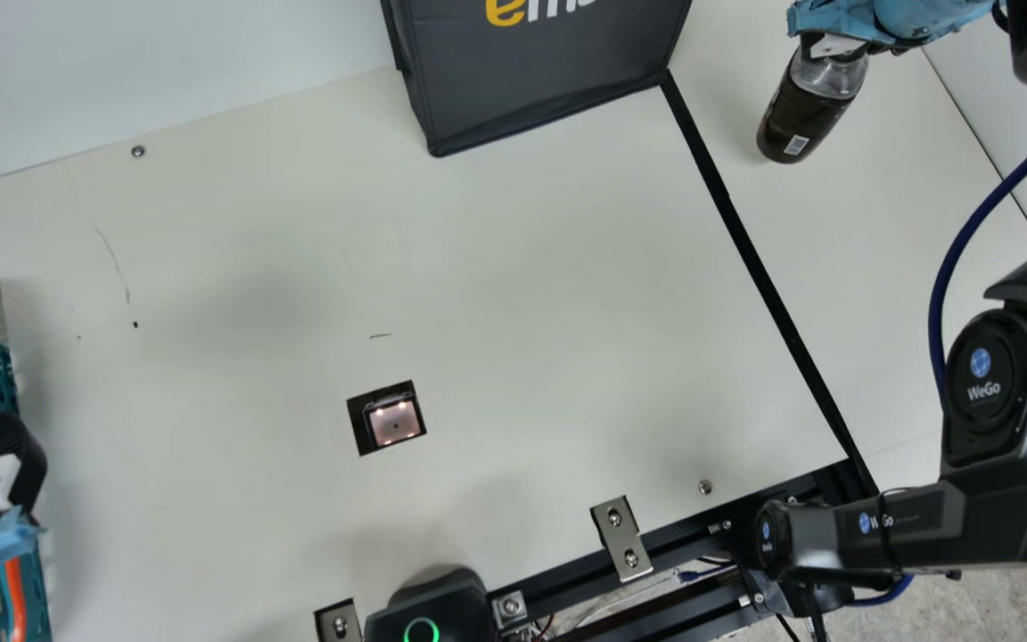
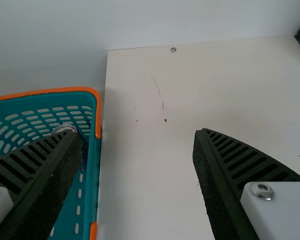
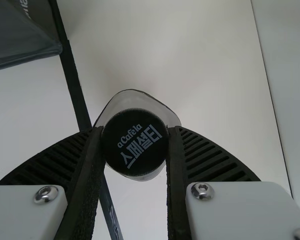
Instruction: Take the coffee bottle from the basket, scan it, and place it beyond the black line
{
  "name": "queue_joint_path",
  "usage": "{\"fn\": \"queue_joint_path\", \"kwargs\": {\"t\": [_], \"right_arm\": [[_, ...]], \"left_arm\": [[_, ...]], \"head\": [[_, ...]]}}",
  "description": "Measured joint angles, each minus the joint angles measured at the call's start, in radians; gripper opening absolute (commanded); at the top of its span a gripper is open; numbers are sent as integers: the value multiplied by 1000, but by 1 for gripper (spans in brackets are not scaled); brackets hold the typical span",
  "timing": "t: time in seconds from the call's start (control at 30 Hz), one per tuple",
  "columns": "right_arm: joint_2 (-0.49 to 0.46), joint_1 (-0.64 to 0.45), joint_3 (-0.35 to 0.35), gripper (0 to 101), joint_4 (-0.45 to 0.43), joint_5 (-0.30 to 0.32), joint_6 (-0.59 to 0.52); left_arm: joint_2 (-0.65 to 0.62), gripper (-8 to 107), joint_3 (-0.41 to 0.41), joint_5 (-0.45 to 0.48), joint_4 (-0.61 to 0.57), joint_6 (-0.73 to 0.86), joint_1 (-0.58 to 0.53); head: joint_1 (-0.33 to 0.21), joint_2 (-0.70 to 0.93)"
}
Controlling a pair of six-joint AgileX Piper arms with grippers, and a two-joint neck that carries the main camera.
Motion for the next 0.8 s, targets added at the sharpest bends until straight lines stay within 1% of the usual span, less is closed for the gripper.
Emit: {"fn": "queue_joint_path", "kwargs": {"t": [0.2,0.5,0.53,0.6,0.67,0.7,0.8], "right_arm": [[6,-6,27,0,-8,-27,6],[4,-9,85,0,-11,-69,15],[2,-9,91,2,-11,-75,15],[-2,-9,103,0,-11,-87,15],[-6,-10,114,0,-11,-93,15],[-7,-10,117,2,-11,-94,15],[-9,-11,128,0,-11,-100,15]], "left_arm": [[0,90,0,0,0,0,0],[0,90,0,0,0,0,0],[0,90,0,0,0,0,0],[0,90,0,0,0,0,0],[0,90,0,0,0,0,0],[0,90,0,0,0,0,0],[0,90,0,0,0,0,0]], "head": [[-2,0],[-2,-2],[-2,0],[-2,-2],[0,-2],[0,-2],[0,0]]}}
